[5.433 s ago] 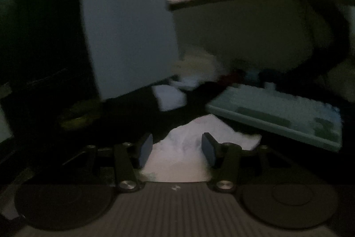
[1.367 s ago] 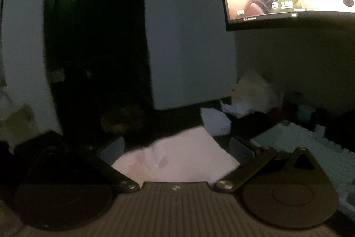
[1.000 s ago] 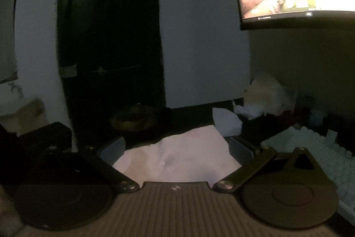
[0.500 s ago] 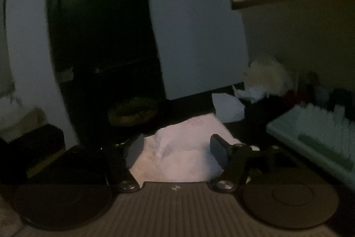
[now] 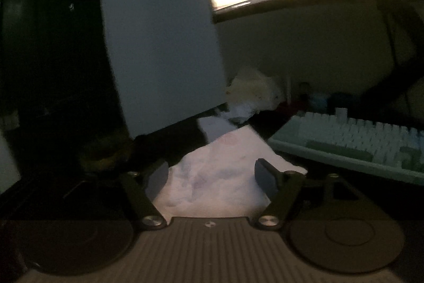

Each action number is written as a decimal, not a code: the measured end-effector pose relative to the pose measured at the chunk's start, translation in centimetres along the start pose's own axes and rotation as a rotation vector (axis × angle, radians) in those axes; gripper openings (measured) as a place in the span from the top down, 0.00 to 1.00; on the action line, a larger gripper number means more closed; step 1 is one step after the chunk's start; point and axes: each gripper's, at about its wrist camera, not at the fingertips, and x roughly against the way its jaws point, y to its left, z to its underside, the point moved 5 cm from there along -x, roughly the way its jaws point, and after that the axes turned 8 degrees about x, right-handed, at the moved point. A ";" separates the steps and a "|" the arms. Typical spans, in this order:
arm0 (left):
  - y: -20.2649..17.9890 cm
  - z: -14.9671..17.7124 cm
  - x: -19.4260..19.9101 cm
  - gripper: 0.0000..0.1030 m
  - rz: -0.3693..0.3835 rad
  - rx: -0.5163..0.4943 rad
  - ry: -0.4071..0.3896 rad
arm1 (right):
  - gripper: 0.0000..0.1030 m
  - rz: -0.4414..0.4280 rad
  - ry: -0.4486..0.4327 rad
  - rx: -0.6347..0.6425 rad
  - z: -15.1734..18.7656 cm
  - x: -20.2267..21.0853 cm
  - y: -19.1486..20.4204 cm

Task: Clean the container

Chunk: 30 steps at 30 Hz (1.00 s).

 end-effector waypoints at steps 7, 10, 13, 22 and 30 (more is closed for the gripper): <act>0.0 0.1 -0.1 0.00 0.000 0.001 -0.008 | 0.25 0.003 -0.006 0.007 0.0 0.7 1.1; -0.1 0.1 0.0 0.00 0.008 -0.001 -0.007 | 0.26 -0.026 -0.005 0.010 0.0 1.1 1.8; -0.2 0.2 0.1 0.00 0.004 -0.002 -0.007 | 0.26 -0.026 0.005 0.015 -0.1 0.9 1.2; -0.4 0.1 -0.1 0.00 -0.011 0.001 -0.007 | 0.27 -0.009 0.032 0.007 -0.5 0.9 2.7; -0.5 0.2 0.0 0.00 -0.011 -0.003 -0.010 | 0.26 0.083 0.068 -0.064 -0.5 -0.8 -0.2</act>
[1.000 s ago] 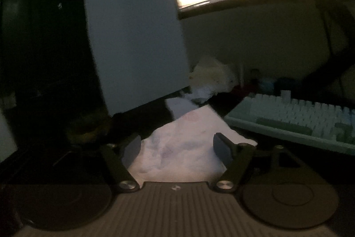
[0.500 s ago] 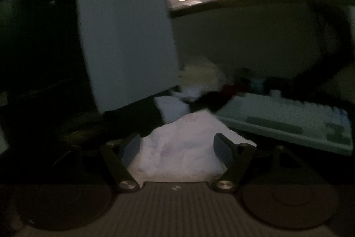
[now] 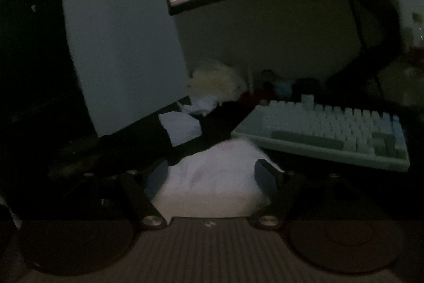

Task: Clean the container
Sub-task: 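Pull the towel out of the jar with the right tool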

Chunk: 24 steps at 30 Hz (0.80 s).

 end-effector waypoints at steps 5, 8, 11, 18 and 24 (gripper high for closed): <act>0.0 0.1 0.0 0.00 -0.001 0.000 0.000 | 0.26 -0.067 -0.020 0.082 -0.2 0.3 2.1; 0.0 0.1 0.1 0.00 -0.004 -0.003 -0.002 | 0.26 -0.080 -0.039 0.077 0.1 0.0 1.0; -0.1 0.2 0.0 0.00 -0.008 -0.008 -0.004 | 0.25 -0.031 -0.025 0.013 0.4 -0.2 -0.8; -0.2 0.2 -0.1 0.00 -0.007 -0.028 -0.004 | 0.96 -0.038 -0.069 0.119 0.7 1.3 -0.2; -0.1 -0.1 0.0 0.00 0.004 -0.011 0.011 | 0.95 -0.040 -0.136 0.043 0.8 4.1 -2.0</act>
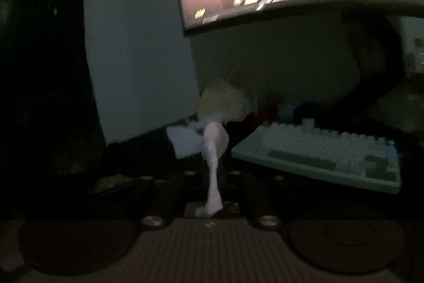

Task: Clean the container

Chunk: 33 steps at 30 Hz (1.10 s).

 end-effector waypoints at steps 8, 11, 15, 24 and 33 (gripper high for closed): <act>-0.4 -2.0 -2.3 0.28 -0.013 0.128 0.055 | 0.94 0.086 0.021 -0.033 1.6 3.2 -2.6; -0.8 -2.8 -3.3 0.71 -0.028 0.152 0.067 | 0.94 0.120 0.035 -0.073 2.9 3.5 -3.9; -1.2 -4.1 -4.3 0.91 -0.042 0.189 0.030 | 0.93 0.142 -0.008 -0.105 3.9 4.8 -4.5; -2.5 -7.3 -9.2 0.94 -0.231 0.231 -0.047 | 0.93 0.151 -0.016 -0.092 4.1 5.1 -4.4; -3.8 -4.2 -7.1 0.44 -0.179 0.303 0.074 | 0.93 0.174 0.068 -0.116 5.9 3.8 -5.0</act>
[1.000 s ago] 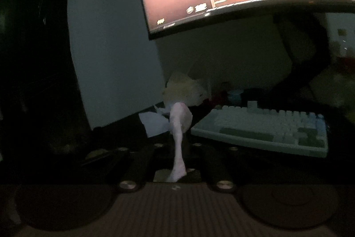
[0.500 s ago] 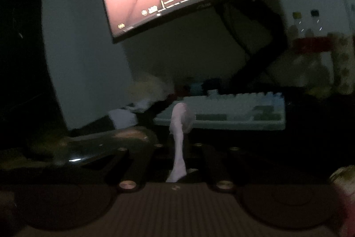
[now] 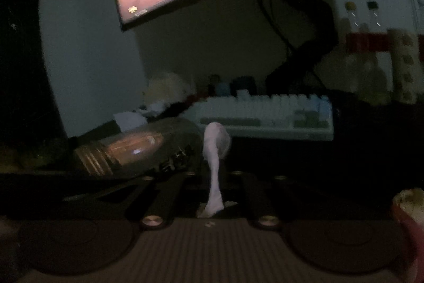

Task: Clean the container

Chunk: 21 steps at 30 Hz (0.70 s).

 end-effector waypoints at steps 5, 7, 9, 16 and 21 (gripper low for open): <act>0.9 1.1 1.6 0.44 -0.008 0.010 0.030 | 0.93 0.023 0.009 -0.031 0.8 0.2 -0.2; 1.0 1.0 1.7 0.44 -0.017 0.006 0.036 | 0.93 0.022 0.023 -0.035 1.0 0.0 -0.1; 0.9 0.9 1.9 0.44 -0.025 -0.008 0.028 | 0.87 0.032 0.023 -0.049 0.9 -0.1 0.1; 0.7 0.8 2.1 0.39 -0.043 -0.053 0.023 | 0.23 0.086 -0.080 -0.064 0.2 1.5 0.5; 0.7 1.2 2.4 0.34 -0.056 -0.085 0.020 | 0.00 0.126 -0.164 -0.063 -0.2 3.2 0.8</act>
